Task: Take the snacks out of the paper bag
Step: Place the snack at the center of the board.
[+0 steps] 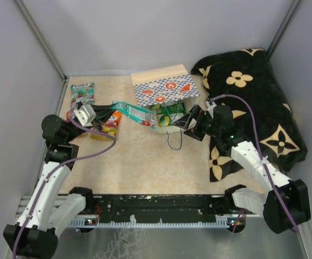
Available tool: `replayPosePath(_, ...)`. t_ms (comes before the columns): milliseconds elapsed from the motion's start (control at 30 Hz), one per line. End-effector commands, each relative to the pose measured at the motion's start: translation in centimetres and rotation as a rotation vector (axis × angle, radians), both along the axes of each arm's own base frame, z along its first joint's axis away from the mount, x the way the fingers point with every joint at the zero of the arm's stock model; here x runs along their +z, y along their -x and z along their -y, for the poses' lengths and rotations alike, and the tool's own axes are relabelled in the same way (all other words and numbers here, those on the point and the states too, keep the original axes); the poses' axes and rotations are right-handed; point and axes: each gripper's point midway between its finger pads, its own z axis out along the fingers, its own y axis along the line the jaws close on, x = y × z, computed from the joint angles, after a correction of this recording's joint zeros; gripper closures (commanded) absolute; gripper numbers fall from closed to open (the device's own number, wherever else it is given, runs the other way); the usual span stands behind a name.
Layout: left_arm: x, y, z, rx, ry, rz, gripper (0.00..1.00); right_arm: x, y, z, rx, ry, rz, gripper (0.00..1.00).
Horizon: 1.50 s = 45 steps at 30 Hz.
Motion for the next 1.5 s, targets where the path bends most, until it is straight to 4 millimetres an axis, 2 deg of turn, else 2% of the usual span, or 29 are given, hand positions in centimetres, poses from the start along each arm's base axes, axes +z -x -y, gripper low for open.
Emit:
replayPosePath(0,1.0,-0.3,-0.4,0.038,0.026,0.014,1.00,0.9,-0.3,-0.2,0.046,-0.012,0.068,0.01)
replayPosePath(67,1.6,-1.3,-1.4,0.125,0.025,-0.006,1.00,0.2,-0.3,0.4,0.030,0.032,0.065,0.01)
replayPosePath(200,2.8,-5.7,-6.8,0.529,0.051,-0.116,1.00,-0.3,-0.3,1.4,0.006,0.096,0.090,0.01)
replayPosePath(267,2.2,-7.5,-9.4,0.715,0.038,-0.213,1.00,-0.4,-0.4,1.7,-0.002,0.117,0.105,0.01)
replayPosePath(333,1.1,-8.8,-10.5,0.823,-0.027,-0.262,1.00,-0.2,-0.5,1.6,0.009,0.126,0.111,0.01)
replayPosePath(533,-3.6,-13.5,-10.1,0.925,-0.440,-0.315,1.00,-0.2,-0.2,1.5,0.045,0.137,0.128,0.01)
replayPosePath(600,-5.3,-16.1,-10.2,0.959,-0.602,-0.295,1.00,-0.5,0.2,1.5,0.051,0.133,0.128,0.01)
replayPosePath(667,-5.6,-18.5,-10.7,1.004,-0.707,-0.233,1.00,-0.8,0.6,1.6,0.054,0.131,0.128,0.01)
replayPosePath(800,-7.4,-23.3,-7.9,0.844,-0.919,-0.142,1.00,-1.2,1.3,1.6,0.066,0.125,0.128,0.01)
replayPosePath(867,-7.7,-25.6,-7.0,0.785,-0.992,-0.095,1.00,-1.5,1.8,1.6,0.081,0.128,0.118,0.01)
replayPosePath(967,-8.7,-29.1,-7.0,0.751,-1.061,-0.102,1.00,-2.0,2.6,1.7,0.101,0.136,0.108,0.01)
replayPosePath(1033,-9.8,-30.6,-7.3,0.719,-1.103,-0.153,1.00,-2.6,3.1,1.9,0.099,0.136,0.104,0.01)
replayPosePath(1133,-11.5,-32.2,-8.3,0.658,-1.140,-0.199,1.00,-3.1,3.6,2.0,0.094,0.125,0.098,0.01)
replayPosePath(1233,-13.1,-32.7,-9.8,0.614,-1.181,-0.241,1.00,-3.6,4.0,1.9,0.106,0.120,0.084,0.01)
replayPosePath(1333,-15.3,-31.3,-10.9,0.517,-1.212,-0.296,1.00,-3.8,4.0,2.0,0.107,0.125,0.082,0.01)
replayPosePath(1467,-16.6,-29.5,-11.5,0.437,-1.190,-0.352,1.00,-4.1,3.8,1.8,0.114,0.125,0.073,0.01)
